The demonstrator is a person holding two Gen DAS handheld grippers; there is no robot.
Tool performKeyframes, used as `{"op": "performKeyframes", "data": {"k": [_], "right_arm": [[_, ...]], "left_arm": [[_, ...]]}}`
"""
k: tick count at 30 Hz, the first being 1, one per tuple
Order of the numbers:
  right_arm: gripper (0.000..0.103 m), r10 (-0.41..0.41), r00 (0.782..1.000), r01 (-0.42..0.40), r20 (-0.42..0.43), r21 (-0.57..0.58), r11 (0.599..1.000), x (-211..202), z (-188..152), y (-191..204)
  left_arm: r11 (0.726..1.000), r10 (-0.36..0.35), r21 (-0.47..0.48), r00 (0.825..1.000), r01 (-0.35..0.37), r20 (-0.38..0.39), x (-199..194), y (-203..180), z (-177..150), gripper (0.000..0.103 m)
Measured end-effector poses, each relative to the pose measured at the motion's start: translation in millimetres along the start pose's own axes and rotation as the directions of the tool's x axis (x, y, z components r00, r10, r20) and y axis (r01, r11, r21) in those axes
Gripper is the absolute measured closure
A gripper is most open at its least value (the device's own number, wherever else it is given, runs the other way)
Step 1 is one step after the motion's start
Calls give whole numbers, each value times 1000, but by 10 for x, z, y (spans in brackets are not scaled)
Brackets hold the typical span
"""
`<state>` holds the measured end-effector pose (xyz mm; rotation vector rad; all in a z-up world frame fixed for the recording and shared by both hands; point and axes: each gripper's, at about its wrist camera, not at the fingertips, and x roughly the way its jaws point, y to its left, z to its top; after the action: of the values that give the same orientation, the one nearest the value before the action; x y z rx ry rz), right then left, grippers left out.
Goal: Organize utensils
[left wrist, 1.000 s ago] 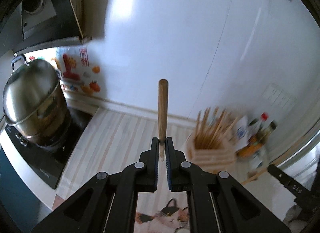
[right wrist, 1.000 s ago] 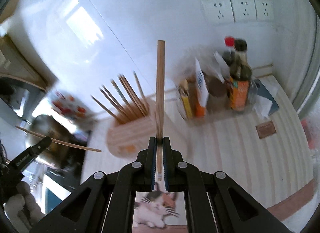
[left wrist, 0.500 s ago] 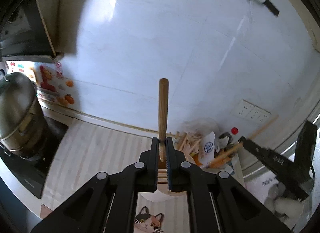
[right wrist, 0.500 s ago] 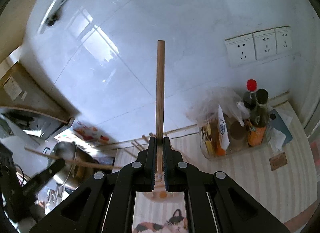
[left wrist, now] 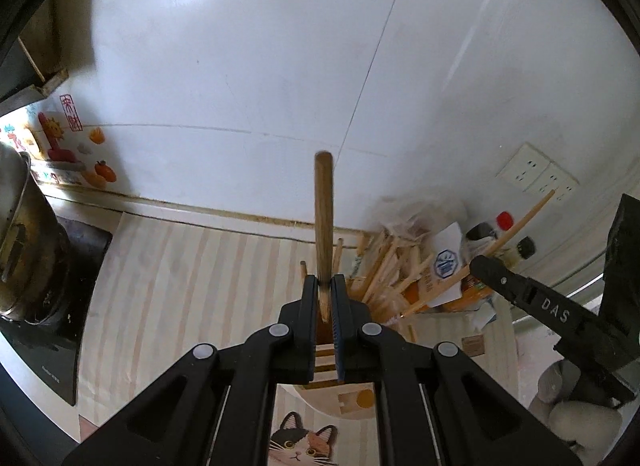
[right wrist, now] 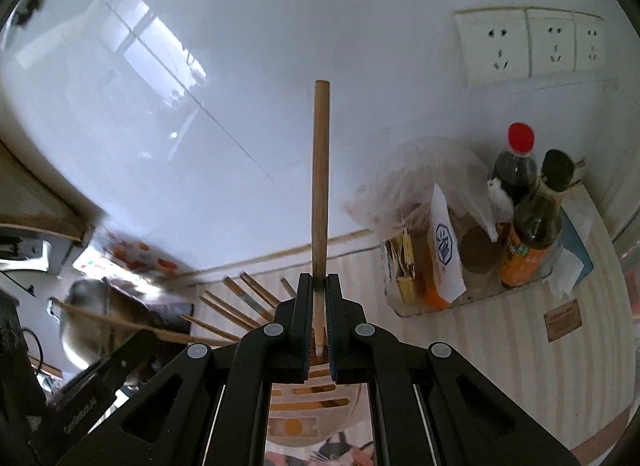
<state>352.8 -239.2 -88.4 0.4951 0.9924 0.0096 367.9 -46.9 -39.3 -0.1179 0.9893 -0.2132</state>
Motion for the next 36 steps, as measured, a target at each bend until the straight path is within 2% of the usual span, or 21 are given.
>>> {"op": "performKeyframes", "data": {"k": [4, 10, 11, 13, 14, 15, 17, 20, 24, 29, 31, 33, 36], "right_arm": [[97, -23, 998, 22, -51, -27, 999, 185, -38, 3], [95, -15, 990, 9, -139, -40, 999, 396, -95, -4], [92, -10, 989, 5, -149, -40, 999, 410, -101, -5], [72, 2, 987, -10, -164, -46, 999, 417, -119, -2], [68, 10, 987, -17, -161, -47, 999, 406, -133, -6], [65, 8, 988, -17, -156, -52, 999, 387, -147, 5], [64, 0, 989, -10, -145, -69, 998, 321, -183, 9], [56, -41, 993, 29, -110, -111, 993, 215, -271, 19], [40, -133, 990, 124, -40, -181, 976, 103, -419, 37], [23, -208, 978, 201, -6, -240, 950, 104, -585, 42], [9, -234, 972, 227, 3, -268, 937, 107, -642, 53], [1, -260, 965, 254, 19, -287, 923, 92, -687, 50], [0, -296, 953, 299, 58, -311, 902, 23, -749, 46]], "left_arm": [[1000, -3, -5, 999, 3, -32, 107, 47, -23, 99], [1000, -2, -26, 997, 0, -74, 147, 75, -37, 97], [1000, -2, -26, 997, 0, -76, 131, 63, -43, 94], [999, -3, -32, 998, 1, -70, 83, 73, -69, 90], [999, 12, -34, 998, -14, -58, 46, 86, -92, 80], [999, 28, -33, 998, -29, -49, 25, 94, -104, 60], [997, 71, -38, 997, -71, -19, -48, 137, -159, 34], [992, 115, -45, 993, -114, 25, -125, 207, -233, 28], [982, 190, -13, 979, -190, 77, -102, 225, -354, 4], [964, 262, 17, 962, -264, 80, 37, 168, -535, 0], [956, 288, 29, 954, -292, 88, 58, 129, -597, 0], [953, 297, 30, 950, -301, 93, 66, 108, -634, 0], [949, 310, 27, 946, -314, 96, 33, 69, -694, 0]]}}
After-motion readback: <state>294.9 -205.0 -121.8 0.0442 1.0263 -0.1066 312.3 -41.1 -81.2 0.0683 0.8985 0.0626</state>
